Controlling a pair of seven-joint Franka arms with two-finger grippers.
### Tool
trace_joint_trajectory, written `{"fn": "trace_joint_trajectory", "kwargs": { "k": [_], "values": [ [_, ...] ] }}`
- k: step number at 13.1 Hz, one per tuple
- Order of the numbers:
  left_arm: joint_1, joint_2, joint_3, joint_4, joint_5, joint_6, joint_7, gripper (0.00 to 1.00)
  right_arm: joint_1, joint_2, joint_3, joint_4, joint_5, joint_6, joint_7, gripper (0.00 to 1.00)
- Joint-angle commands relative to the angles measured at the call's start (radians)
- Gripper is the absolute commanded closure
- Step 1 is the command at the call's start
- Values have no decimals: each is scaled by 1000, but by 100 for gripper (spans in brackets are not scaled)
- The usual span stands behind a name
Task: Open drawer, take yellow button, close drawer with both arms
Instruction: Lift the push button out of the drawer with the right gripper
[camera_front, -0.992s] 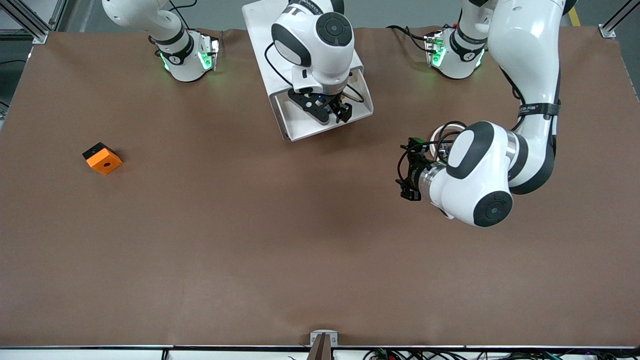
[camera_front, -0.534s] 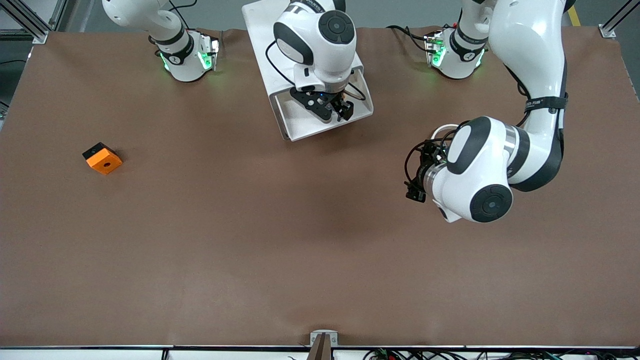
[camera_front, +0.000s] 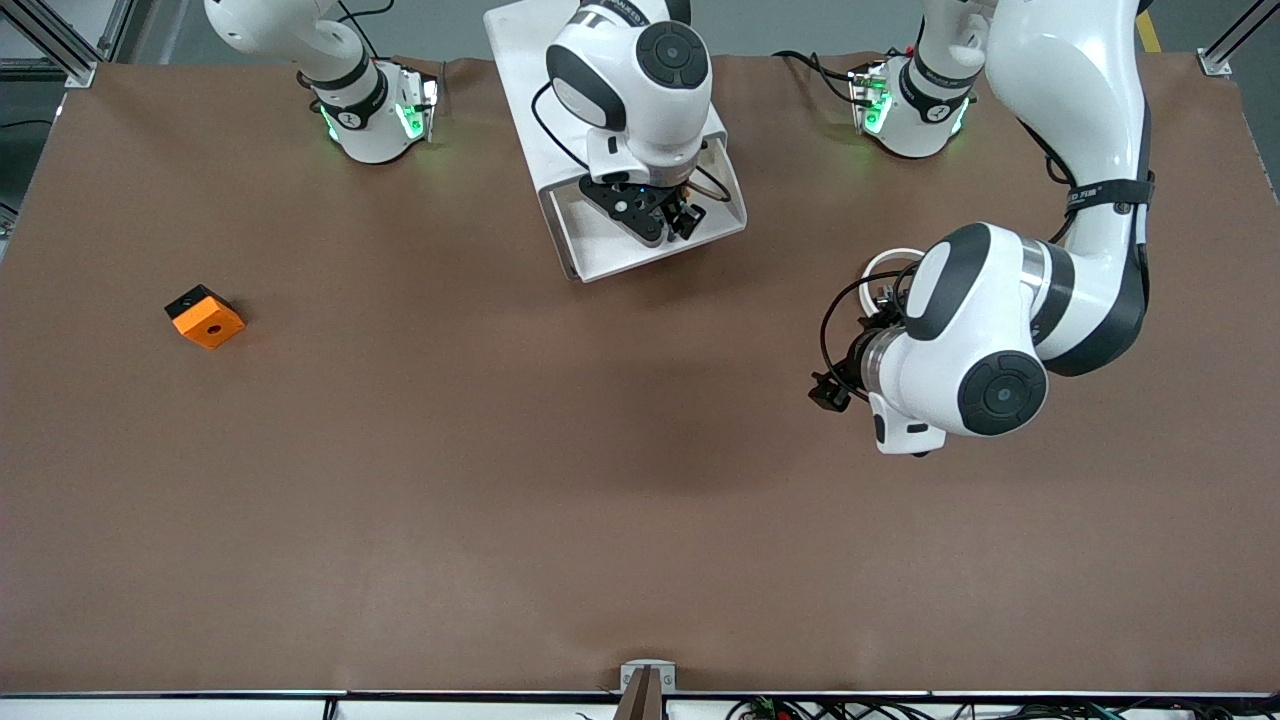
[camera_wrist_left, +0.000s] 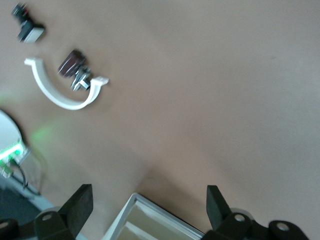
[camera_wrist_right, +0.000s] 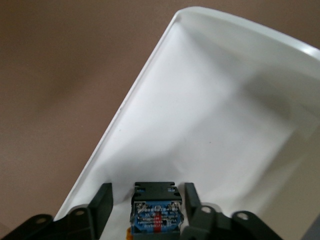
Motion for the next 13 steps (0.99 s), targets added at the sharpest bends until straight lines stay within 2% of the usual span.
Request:
{"fn": "trace_joint_trajectory", "kwargs": {
  "k": [1, 4, 6, 8, 11, 13],
  "values": [
    [-10, -22, -1, -19, 26, 42, 97, 0, 5, 10, -6, 22, 9, -6, -3, 100],
    [-16, -39, -4, -38, 52, 85, 224, 0, -1, 10, -6, 31, 12, -5, 0, 100],
    [-20, -38, -16, -42, 60, 102, 304, 0, -21, 8, -9, 74, 69, -11, -5, 100],
    [-26, -36, -18, -49, 58, 117, 338, 0, -50, 7, -7, 114, 84, -14, -9, 100],
    [-27, -33, -34, -60, 58, 143, 339, 0, -109, -8, -7, 149, 88, -84, -125, 100],
    [-25, -41, -39, -97, 60, 183, 373, 0, -180, -53, -12, 155, 85, -158, -259, 100]
  ]
}}
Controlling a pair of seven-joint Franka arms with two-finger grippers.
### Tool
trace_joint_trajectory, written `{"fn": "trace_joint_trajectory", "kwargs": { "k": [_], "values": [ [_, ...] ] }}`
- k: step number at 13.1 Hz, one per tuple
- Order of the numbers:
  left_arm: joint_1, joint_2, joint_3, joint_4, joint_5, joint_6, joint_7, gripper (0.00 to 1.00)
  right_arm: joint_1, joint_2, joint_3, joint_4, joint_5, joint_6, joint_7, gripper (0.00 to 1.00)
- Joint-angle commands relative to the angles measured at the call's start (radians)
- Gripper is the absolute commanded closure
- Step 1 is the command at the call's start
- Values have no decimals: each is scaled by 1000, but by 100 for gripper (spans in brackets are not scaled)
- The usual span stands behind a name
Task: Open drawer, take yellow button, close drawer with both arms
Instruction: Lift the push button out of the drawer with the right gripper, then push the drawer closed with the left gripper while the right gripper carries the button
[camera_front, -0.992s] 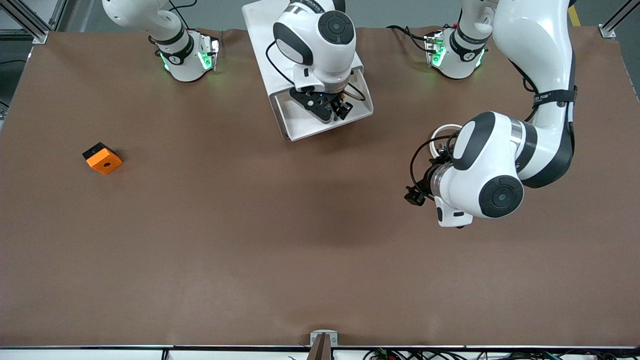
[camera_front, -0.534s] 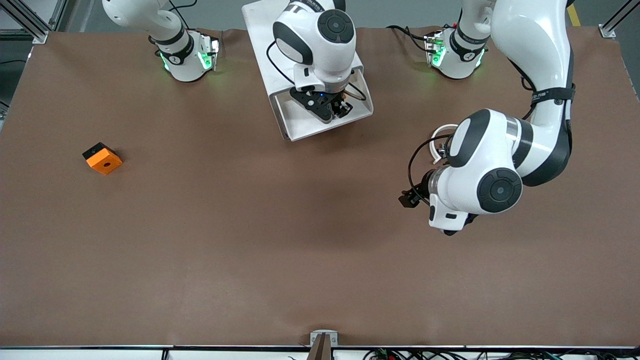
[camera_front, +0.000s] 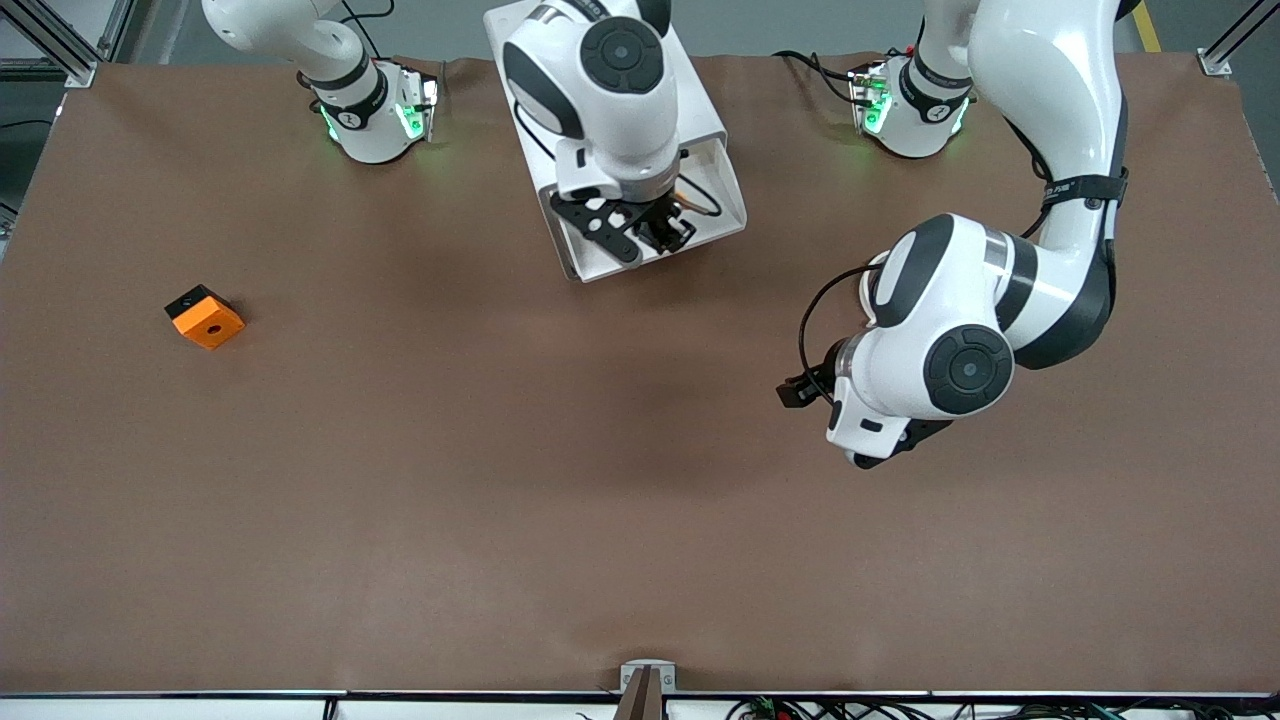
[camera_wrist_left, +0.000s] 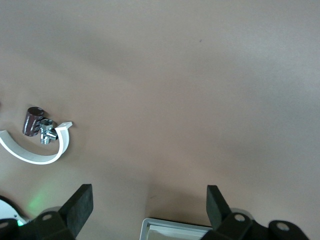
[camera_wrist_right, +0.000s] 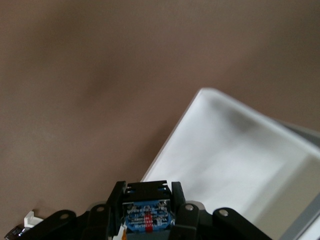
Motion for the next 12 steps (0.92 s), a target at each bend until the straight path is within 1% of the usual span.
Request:
{"fn": "trace_joint_trajectory", "kwargs": {
  "k": [1, 2, 3, 4, 6, 7, 8, 10, 12],
  "values": [
    [4, -41, -14, -73, 23, 50, 74, 0, -114, -73, 5, 5, 22, -98, -217, 100],
    [4, -47, -19, -90, 23, 58, 99, 0, -180, -90, 4, 5, 22, -137, -318, 100],
    [4, -64, -43, -126, 23, 84, 102, 0, -246, -106, 3, 2, 19, -161, -415, 100],
    [4, -100, -68, -200, 24, 148, 111, 0, -308, -118, 1, -16, 5, -168, -523, 100],
    [6, -188, -127, -390, 23, 330, 128, 0, -425, -129, 3, -46, -68, -162, -726, 100],
    [6, -222, -163, -476, 23, 422, 128, 0, -486, -129, 3, -59, -79, -157, -824, 100],
    [4, -234, -198, -518, 21, 461, 128, 0, -552, -129, 1, -70, -81, -149, -928, 100],
    [0, -230, -249, -547, 20, 461, 107, 0, -658, -129, 1, -101, -110, -116, -1120, 100],
    [-3, -220, -285, -565, 11, 454, 78, 0, -766, -121, 1, -151, -126, -21, -1294, 100]
  ]
}}
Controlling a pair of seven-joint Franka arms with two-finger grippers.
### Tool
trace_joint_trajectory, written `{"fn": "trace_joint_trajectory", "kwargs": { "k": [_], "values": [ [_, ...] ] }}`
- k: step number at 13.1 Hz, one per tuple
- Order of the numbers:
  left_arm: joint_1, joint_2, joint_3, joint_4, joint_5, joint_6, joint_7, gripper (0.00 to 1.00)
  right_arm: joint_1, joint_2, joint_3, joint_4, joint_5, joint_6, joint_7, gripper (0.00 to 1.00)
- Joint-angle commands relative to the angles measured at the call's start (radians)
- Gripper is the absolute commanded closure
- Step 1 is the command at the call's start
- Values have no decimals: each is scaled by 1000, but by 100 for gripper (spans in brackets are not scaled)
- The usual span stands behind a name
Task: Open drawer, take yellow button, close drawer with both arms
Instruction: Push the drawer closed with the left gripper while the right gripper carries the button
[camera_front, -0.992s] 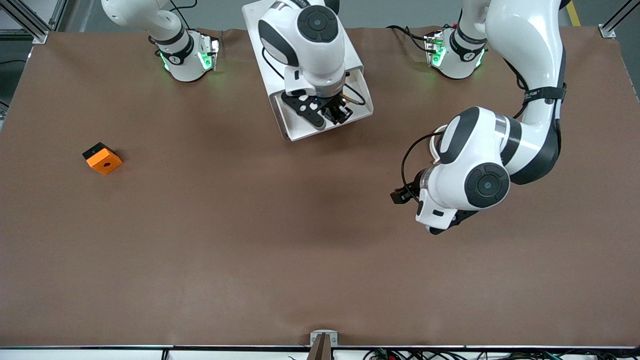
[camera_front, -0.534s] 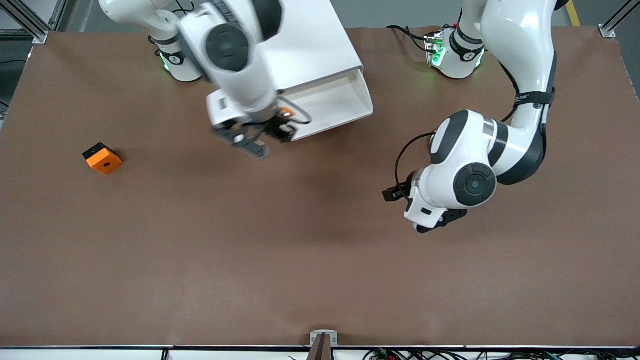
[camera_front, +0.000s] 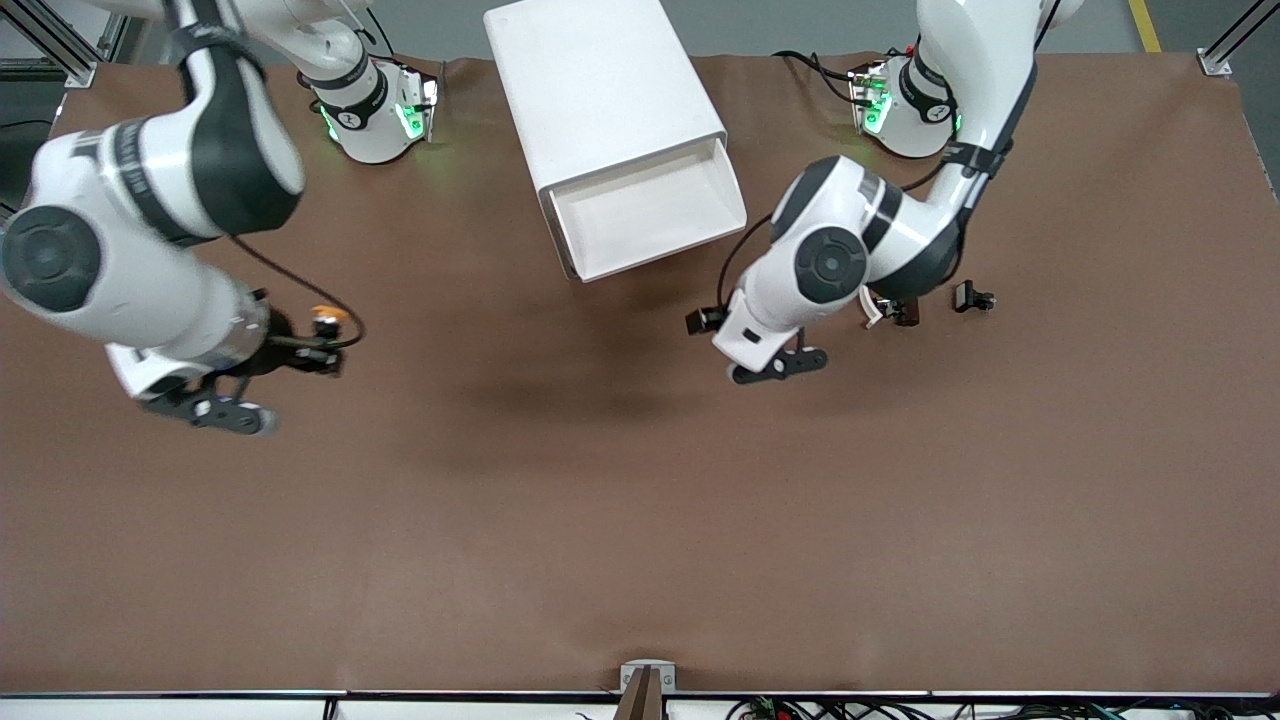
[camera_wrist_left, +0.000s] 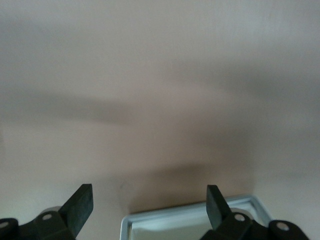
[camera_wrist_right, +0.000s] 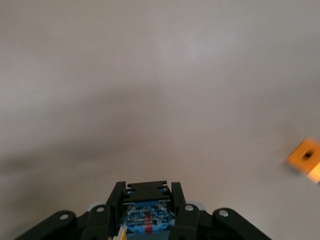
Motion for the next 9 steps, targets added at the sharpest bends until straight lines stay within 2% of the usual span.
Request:
{"fn": "trace_joint_trajectory", "kwargs": {
  "k": [1, 4, 9],
  "values": [
    [0, -30, -45, -55, 9, 6, -48, 0, -135, -14, 25, -81, -19, 117, -203, 100],
    [2, -19, -115, -53, 8, -31, -147, 0, -266, 25, 25, -155, -19, 278, -383, 100],
    [-1, -10, -218, -49, 6, -38, -290, 0, -387, 152, 27, -154, -18, 323, -403, 100]
  ]
}}
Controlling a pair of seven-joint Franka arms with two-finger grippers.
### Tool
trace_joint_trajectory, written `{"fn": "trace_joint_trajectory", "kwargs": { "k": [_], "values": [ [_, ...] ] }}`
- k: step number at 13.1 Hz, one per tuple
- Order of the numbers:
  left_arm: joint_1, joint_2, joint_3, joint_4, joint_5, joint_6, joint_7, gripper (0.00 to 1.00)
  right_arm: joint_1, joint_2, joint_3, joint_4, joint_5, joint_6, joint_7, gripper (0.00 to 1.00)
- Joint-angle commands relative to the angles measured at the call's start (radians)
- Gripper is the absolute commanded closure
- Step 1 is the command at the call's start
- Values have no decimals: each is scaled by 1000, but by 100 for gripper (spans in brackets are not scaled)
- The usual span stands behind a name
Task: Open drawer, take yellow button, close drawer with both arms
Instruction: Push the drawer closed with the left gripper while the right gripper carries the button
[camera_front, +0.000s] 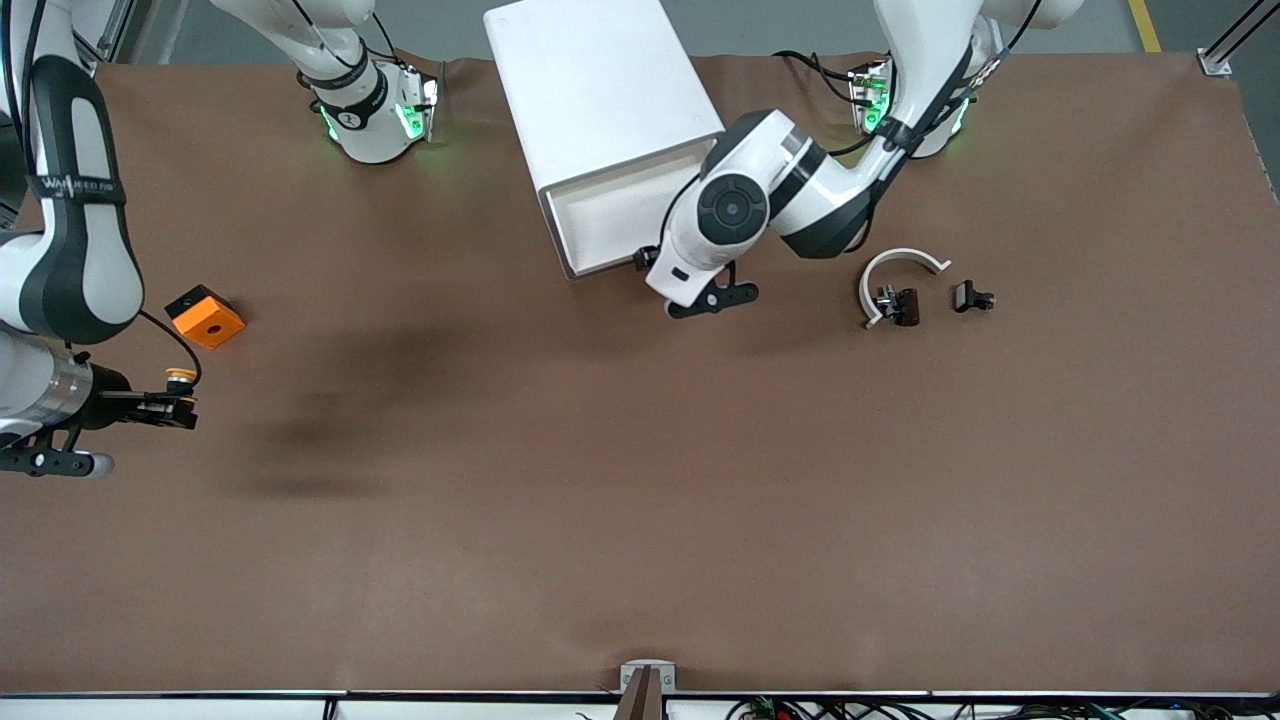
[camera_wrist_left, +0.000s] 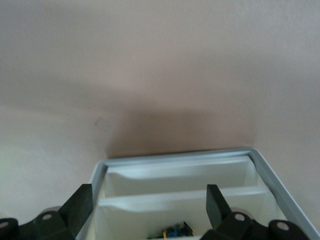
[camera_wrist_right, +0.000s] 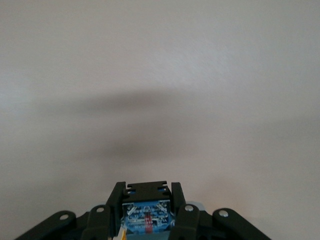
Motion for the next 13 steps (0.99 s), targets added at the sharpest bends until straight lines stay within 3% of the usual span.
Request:
{"fn": "trace_joint_trajectory", "kwargs": {
  "k": [1, 10, 13],
  "values": [
    [2, -6, -60, -5, 6, -14, -70, 0, -53, 62, 23, 10, -11, 26, -4, 100],
    [-116, 4, -86, -4, 3, -14, -284, 0, -97, 221, 25, 31, -71, 180, -21, 100],
    [-104, 4, -83, 5, 12, -16, -298, 0, -97, 244, 25, 31, -66, 206, -40, 100]
  ]
}}
